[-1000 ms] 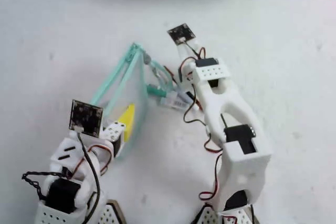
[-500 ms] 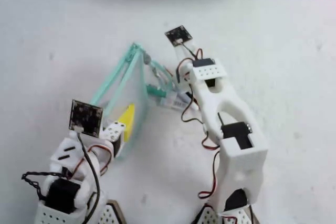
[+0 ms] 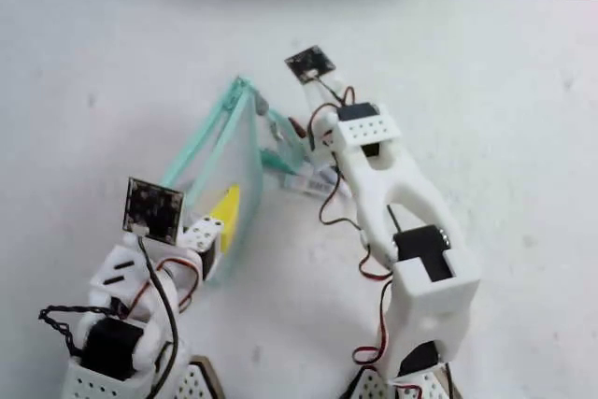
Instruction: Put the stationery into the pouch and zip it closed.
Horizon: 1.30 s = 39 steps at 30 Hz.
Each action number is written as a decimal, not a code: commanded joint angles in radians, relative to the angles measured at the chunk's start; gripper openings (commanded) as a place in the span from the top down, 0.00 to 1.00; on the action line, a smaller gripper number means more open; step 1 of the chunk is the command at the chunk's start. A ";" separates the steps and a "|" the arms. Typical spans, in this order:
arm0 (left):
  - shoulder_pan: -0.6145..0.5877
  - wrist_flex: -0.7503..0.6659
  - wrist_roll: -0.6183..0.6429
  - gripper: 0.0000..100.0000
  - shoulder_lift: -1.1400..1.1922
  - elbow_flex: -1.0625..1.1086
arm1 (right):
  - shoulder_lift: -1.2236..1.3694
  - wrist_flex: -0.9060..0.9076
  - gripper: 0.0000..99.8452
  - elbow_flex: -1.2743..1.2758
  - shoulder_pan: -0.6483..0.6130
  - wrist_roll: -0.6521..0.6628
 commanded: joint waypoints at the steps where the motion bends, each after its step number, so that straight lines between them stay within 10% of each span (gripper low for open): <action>1: -0.005 -0.031 0.009 0.82 0.004 -0.005 | -0.058 -0.035 0.82 0.011 -0.025 0.006; 39: -0.005 -0.026 0.006 0.82 0.004 -0.005 | 0.205 0.125 0.96 -0.269 0.104 0.092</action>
